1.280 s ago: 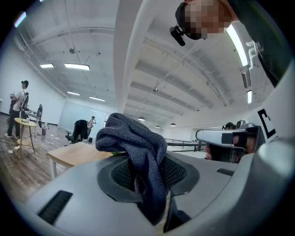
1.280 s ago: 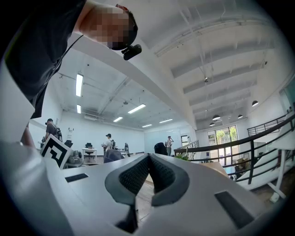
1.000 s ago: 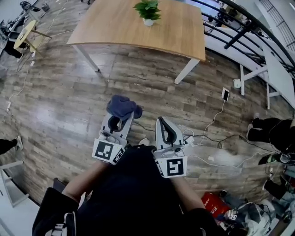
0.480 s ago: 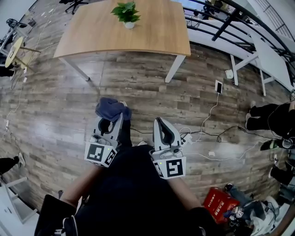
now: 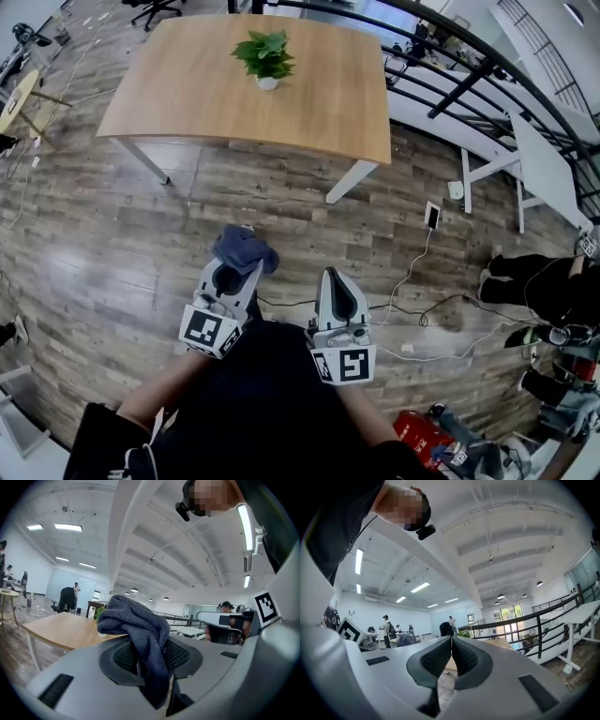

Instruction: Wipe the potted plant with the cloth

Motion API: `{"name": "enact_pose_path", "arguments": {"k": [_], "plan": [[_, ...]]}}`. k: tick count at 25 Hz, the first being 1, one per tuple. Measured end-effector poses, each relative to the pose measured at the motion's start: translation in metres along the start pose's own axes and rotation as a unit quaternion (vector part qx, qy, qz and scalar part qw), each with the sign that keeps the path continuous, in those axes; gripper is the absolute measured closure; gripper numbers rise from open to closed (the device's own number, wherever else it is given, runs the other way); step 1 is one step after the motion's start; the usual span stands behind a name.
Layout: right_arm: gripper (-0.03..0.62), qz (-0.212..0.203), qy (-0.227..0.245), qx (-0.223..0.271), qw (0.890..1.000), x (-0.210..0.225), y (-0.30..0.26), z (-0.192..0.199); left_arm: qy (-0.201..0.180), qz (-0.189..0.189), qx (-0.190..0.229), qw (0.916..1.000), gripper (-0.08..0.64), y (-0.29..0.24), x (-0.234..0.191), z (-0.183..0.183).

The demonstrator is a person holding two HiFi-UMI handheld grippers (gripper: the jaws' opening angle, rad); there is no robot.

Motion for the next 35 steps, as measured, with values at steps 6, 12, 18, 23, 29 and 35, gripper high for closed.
{"name": "enact_pose_path", "arguments": {"k": [6, 12, 18, 23, 29, 35], "plan": [[0.574, -0.032, 0.004, -0.024, 0.999, 0.015, -0.126, -0.033, 0.028, -0.028, -0.008, 0.9992, 0.416, -0.057, -0.093, -0.046], [0.574, -0.045, 0.015, -0.023, 0.999, 0.02, -0.249, -0.079, 0.075, -0.029, 0.014, 0.9966, 0.416, -0.099, -0.193, -0.099], [0.575, -0.061, 0.024, -0.032, 0.997, 0.008, -0.329, -0.113, 0.062, -0.044, 0.036, 0.9965, 0.416, -0.132, -0.264, -0.146], [0.575, -0.06, 0.044, -0.022, 0.997, 0.01, -0.354, -0.122, 0.105, -0.047, 0.048, 0.9922, 0.416, -0.156, -0.297, -0.159], [0.574, -0.029, 0.064, -0.034, 0.997, 0.049, -0.358, -0.119, 0.096, -0.022, 0.062, 0.9932, 0.416, -0.17, -0.28, -0.164], [0.574, -0.086, 0.067, -0.023, 0.994, 0.085, -0.385, -0.12, 0.099, -0.047, 0.047, 0.9928, 0.416, -0.206, -0.29, -0.169]]}}
Point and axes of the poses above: the fingertips, and each gripper's own axes: y backward along the fingers, x to its right, z out of its underside, the point moved 1 cm from there along y, backward along the fingers, and after that the axes turned 14 degrees about -x, right-handed, at the moved point
